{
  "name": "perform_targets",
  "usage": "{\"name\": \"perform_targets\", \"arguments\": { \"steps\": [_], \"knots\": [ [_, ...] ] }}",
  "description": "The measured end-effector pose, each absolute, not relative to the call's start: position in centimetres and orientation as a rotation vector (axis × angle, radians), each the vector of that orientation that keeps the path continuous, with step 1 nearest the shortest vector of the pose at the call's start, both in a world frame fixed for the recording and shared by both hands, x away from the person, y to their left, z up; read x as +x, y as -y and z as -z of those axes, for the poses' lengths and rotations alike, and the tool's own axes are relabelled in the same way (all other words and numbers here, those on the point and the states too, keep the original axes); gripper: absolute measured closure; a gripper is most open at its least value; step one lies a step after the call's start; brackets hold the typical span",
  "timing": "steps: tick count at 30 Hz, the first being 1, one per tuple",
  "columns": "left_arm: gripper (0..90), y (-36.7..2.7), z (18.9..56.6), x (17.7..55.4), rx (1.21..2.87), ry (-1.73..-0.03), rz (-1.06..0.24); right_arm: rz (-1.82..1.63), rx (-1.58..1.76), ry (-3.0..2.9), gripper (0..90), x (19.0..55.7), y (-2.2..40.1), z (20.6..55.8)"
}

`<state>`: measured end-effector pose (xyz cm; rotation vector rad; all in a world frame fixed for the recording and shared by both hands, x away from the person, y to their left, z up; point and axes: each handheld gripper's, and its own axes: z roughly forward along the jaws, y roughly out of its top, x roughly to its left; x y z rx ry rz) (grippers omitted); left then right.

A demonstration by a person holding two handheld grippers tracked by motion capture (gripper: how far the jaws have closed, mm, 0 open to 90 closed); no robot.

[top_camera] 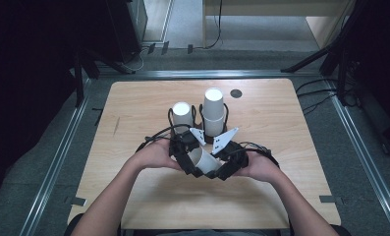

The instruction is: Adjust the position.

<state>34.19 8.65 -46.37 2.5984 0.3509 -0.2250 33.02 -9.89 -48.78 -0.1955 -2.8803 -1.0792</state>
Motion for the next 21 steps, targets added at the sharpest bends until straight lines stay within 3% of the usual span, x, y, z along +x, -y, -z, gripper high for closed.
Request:
{"name": "perform_targets", "arguments": {
  "steps": [21],
  "knots": [
    [8.0, -11.3, 45.7, 33.1, 2.338, -0.427, 0.105, 1.162, -0.243, 2.86, 31.6, 33.4, 11.0, 48.0]
  ]
}}
